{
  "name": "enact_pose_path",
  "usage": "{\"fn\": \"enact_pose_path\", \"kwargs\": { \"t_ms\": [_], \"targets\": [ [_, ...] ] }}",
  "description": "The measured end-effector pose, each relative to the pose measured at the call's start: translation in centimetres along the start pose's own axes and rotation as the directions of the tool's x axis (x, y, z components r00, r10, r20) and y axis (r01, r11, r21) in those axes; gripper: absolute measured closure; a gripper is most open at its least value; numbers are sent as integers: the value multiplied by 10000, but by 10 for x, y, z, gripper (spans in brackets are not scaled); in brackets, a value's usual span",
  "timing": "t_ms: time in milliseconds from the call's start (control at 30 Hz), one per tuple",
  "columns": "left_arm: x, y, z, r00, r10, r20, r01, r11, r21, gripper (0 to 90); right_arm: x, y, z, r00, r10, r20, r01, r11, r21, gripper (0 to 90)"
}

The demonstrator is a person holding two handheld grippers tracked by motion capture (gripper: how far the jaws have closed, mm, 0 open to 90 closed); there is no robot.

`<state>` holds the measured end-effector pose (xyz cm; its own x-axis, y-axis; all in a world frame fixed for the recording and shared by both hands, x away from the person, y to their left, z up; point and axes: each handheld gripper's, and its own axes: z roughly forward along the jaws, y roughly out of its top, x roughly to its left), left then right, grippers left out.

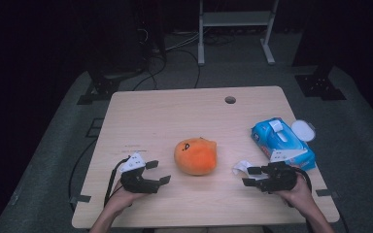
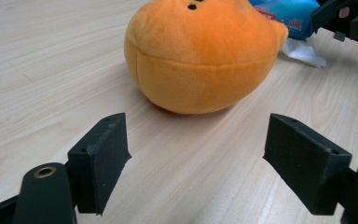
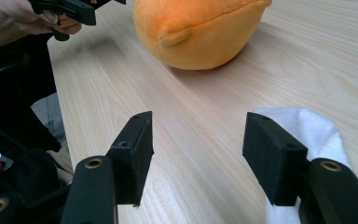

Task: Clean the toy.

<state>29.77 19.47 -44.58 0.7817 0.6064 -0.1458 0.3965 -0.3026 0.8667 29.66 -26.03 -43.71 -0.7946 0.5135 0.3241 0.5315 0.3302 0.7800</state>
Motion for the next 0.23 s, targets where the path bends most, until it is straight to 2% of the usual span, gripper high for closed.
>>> {"fn": "enact_pose_path", "kwargs": {
  "t_ms": [233],
  "targets": [
    [0, -2, 1, 10000, -36, -1, 36, 10000, 27, 200, -1, -1, 1, 10000, -25, -2, 25, 10000, 49, 411]
  ]
}}
